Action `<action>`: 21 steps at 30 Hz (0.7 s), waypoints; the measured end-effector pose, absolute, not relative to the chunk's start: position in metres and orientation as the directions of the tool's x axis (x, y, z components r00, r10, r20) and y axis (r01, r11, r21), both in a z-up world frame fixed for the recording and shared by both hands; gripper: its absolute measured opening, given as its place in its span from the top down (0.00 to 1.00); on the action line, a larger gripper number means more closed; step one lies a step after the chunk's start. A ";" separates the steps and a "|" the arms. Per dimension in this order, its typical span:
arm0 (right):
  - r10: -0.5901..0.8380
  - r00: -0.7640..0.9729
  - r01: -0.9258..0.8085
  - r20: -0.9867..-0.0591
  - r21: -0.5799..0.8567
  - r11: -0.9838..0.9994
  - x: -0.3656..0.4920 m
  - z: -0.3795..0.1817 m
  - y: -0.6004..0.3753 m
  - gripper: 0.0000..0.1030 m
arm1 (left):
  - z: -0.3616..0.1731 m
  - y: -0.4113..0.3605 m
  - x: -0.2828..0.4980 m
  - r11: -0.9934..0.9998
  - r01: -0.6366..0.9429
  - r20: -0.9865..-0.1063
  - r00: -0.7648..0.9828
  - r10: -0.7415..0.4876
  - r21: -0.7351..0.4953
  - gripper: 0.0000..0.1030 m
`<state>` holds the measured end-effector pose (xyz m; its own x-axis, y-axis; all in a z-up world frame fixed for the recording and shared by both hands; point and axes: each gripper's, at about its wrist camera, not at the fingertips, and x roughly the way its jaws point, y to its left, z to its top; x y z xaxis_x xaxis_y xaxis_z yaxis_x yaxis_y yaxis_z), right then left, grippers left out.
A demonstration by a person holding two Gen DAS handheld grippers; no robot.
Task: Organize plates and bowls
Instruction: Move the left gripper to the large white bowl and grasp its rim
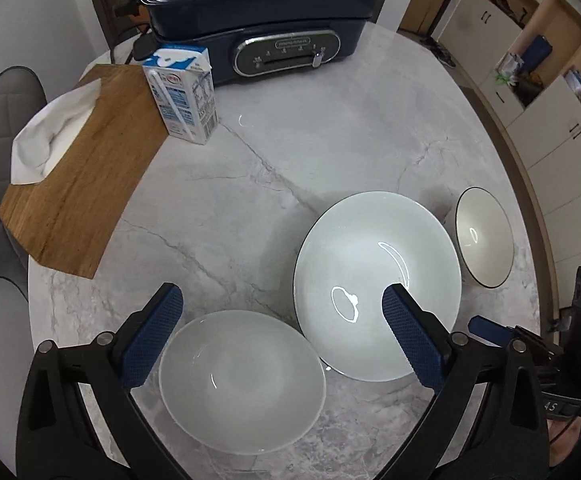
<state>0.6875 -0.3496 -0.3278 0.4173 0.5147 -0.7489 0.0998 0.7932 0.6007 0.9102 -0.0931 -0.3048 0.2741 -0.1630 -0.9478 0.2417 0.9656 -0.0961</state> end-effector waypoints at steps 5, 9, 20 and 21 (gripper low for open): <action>0.533 0.411 0.111 -0.740 0.621 0.776 0.698 -0.339 -0.350 0.29 | -0.330 -0.099 0.930 0.966 0.253 -0.956 0.264 -0.129 -0.061 0.03; 0.541 0.408 0.107 -0.735 0.627 0.771 0.704 -0.345 -0.347 0.33 | -0.348 -0.108 0.930 0.953 0.302 -0.959 0.275 -0.069 0.018 0.03; 0.549 0.373 0.119 -0.749 0.625 0.772 0.718 -0.362 -0.337 0.53 | -0.382 -0.114 0.934 0.949 0.314 -0.974 0.206 -0.098 -0.029 0.58; 0.552 0.366 0.126 -0.749 0.628 0.768 0.720 -0.364 -0.336 0.54 | -0.384 -0.113 0.934 0.949 0.314 -0.975 0.198 -0.106 -0.040 0.62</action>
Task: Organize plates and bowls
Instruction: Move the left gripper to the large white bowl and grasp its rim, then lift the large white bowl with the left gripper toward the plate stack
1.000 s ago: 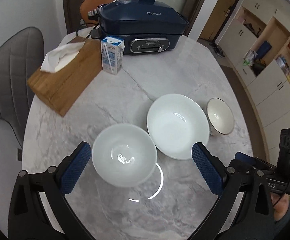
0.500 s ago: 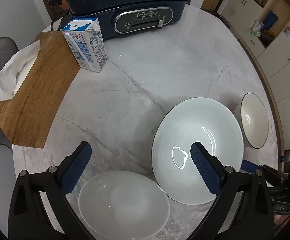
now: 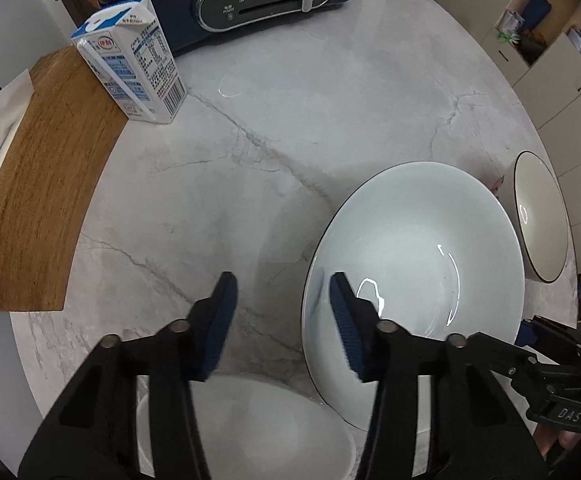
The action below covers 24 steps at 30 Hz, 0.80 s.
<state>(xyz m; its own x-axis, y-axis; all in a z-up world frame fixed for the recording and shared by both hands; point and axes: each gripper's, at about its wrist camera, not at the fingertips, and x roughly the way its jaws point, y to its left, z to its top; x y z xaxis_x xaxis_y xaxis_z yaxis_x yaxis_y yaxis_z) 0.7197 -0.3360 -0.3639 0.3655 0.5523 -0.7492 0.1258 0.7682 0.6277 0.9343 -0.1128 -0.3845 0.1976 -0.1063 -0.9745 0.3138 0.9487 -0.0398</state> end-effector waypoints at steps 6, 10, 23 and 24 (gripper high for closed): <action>0.550 0.350 0.159 -0.758 0.627 0.763 0.723 -0.373 -0.334 0.63 | -0.390 -0.113 0.933 0.946 0.320 -0.971 0.206 -0.121 -0.050 0.71; 0.548 0.354 0.168 -0.758 0.628 0.760 0.724 -0.375 -0.337 0.71 | -0.390 -0.118 0.929 0.940 0.337 -0.969 0.207 -0.138 -0.061 0.89; 0.522 0.344 0.173 -0.780 0.599 0.782 0.719 -0.372 -0.339 0.76 | -0.382 -0.122 0.923 0.944 0.323 -0.963 0.222 -0.151 -0.074 0.91; 0.519 0.343 0.171 -0.783 0.595 0.785 0.718 -0.370 -0.339 0.76 | -0.381 -0.122 0.922 0.944 0.321 -0.962 0.224 -0.154 -0.076 0.91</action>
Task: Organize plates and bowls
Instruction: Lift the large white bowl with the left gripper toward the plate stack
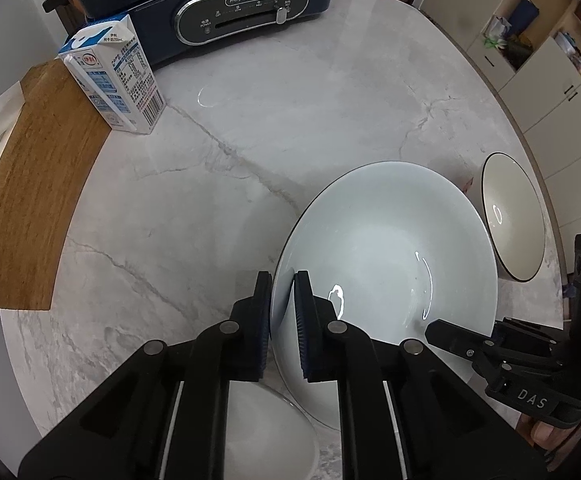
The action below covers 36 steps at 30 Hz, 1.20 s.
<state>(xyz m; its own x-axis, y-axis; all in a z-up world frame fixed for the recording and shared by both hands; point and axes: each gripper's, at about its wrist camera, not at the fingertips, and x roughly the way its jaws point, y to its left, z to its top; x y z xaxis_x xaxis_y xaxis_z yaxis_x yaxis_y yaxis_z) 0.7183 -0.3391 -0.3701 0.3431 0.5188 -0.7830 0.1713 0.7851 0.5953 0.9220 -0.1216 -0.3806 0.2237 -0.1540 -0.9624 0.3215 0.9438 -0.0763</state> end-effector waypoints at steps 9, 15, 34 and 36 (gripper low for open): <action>0.501 0.350 0.163 -0.791 0.578 0.799 0.704 -0.349 -0.345 0.77 | -0.363 -0.126 0.904 0.943 0.320 -0.959 0.228 -0.170 -0.091 0.91; 0.483 0.353 0.147 -0.801 0.557 0.817 0.678 -0.333 -0.352 0.77 | -0.349 -0.137 0.868 0.937 0.331 -0.957 0.220 -0.189 -0.109 0.91; 0.482 0.282 0.115 -0.830 0.528 0.842 0.555 -0.327 -0.350 0.77 | -0.343 -0.137 0.696 0.937 0.291 -0.951 0.179 -0.252 -0.194 0.91; 0.488 0.267 0.103 -0.831 0.528 0.843 0.550 -0.330 -0.340 0.77 | -0.346 -0.127 0.680 0.943 0.267 -0.951 0.180 -0.252 -0.199 0.91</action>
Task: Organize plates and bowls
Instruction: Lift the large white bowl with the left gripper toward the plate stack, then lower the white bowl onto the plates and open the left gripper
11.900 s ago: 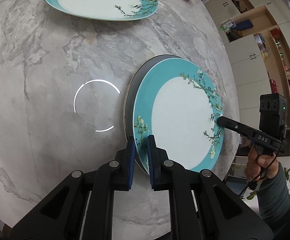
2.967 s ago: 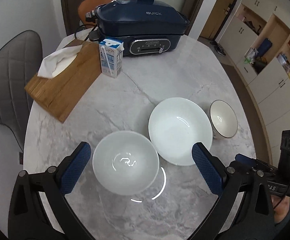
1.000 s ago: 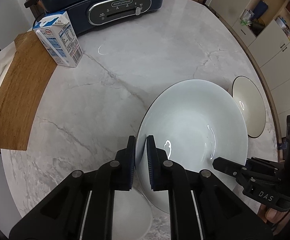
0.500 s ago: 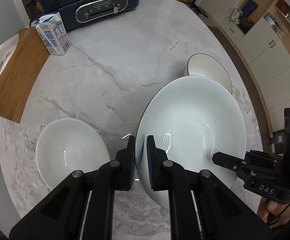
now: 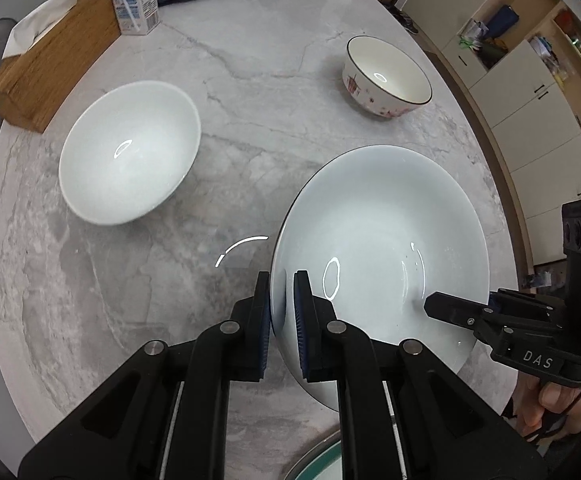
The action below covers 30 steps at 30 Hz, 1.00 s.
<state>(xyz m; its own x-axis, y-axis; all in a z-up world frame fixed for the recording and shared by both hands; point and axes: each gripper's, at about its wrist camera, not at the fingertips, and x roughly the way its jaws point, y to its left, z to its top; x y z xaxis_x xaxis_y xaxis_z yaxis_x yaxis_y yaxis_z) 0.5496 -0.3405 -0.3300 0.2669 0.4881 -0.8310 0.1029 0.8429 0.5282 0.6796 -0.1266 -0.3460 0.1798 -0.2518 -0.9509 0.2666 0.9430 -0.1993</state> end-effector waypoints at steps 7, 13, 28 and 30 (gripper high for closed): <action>0.481 0.223 0.025 -0.848 0.499 0.867 0.541 -0.334 -0.303 0.77 | -0.374 -0.076 0.632 0.961 0.142 -0.953 0.163 -0.257 -0.235 0.91; 0.480 0.182 -0.019 -0.858 0.485 0.875 0.537 -0.346 -0.281 0.78 | -0.398 -0.046 0.605 0.964 0.071 -0.954 0.141 -0.265 -0.257 0.91; 0.499 0.147 -0.017 -0.854 0.502 0.865 0.529 -0.369 -0.278 0.80 | -0.393 -0.050 0.604 0.964 0.063 -0.948 0.173 -0.266 -0.259 0.91; 0.500 0.150 -0.022 -0.853 0.503 0.864 0.530 -0.369 -0.278 0.80 | -0.394 -0.050 0.604 0.963 0.055 -0.947 0.174 -0.269 -0.264 0.91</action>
<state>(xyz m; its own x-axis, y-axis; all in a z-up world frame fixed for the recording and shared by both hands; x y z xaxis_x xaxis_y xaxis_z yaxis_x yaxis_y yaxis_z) 0.5299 -0.2780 -0.3685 0.1498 0.5005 -0.8527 -0.0222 0.8639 0.5031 0.6043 -0.0497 -0.3940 0.1737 -0.2692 -0.9473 0.0547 0.9631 -0.2637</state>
